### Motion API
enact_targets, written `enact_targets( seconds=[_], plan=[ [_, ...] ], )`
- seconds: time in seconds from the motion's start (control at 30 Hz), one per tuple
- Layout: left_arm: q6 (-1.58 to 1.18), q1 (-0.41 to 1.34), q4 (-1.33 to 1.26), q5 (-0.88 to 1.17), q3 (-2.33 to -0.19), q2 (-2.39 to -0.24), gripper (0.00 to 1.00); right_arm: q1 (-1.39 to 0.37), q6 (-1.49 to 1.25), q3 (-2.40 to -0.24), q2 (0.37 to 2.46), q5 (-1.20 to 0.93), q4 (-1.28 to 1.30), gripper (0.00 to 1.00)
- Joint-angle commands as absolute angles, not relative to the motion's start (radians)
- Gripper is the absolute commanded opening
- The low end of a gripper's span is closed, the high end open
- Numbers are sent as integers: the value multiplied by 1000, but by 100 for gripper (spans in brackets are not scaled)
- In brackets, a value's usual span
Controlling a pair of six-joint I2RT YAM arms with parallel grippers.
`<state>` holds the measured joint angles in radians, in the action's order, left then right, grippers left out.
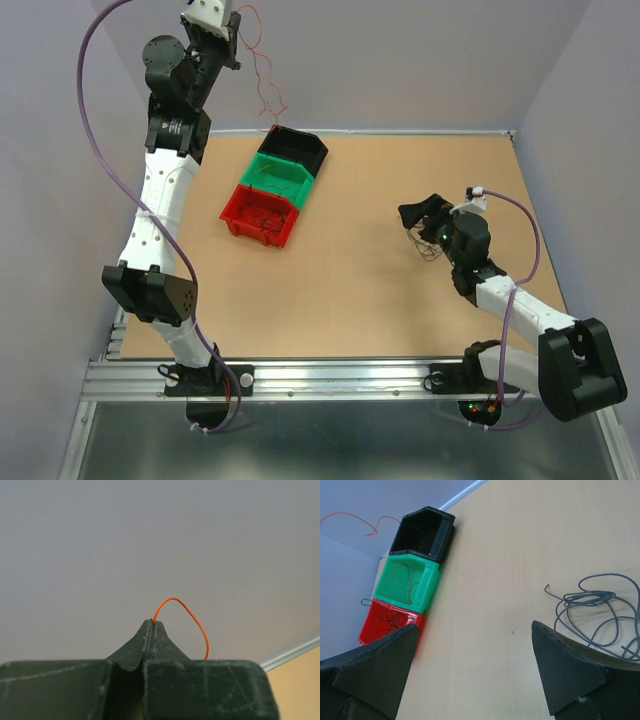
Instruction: Untangle the cables
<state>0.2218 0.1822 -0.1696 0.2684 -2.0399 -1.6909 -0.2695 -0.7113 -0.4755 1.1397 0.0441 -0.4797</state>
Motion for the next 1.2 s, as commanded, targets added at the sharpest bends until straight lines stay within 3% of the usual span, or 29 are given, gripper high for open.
enact_targets(
  seconds=[0.0, 0.77, 1.17],
  plan=[
    [235, 186, -239, 298, -2010, -1644, 0, -272, -701, -462, 1135, 29, -531, 100],
    [178, 187, -216, 275, -2218, -1690, 0, -272, -701, -463, 1137, 20, -532, 100],
    [170, 186, -255, 299, -2089, -1655, 0, -272, -703, -463, 1138, 14, -534, 100]
  ],
)
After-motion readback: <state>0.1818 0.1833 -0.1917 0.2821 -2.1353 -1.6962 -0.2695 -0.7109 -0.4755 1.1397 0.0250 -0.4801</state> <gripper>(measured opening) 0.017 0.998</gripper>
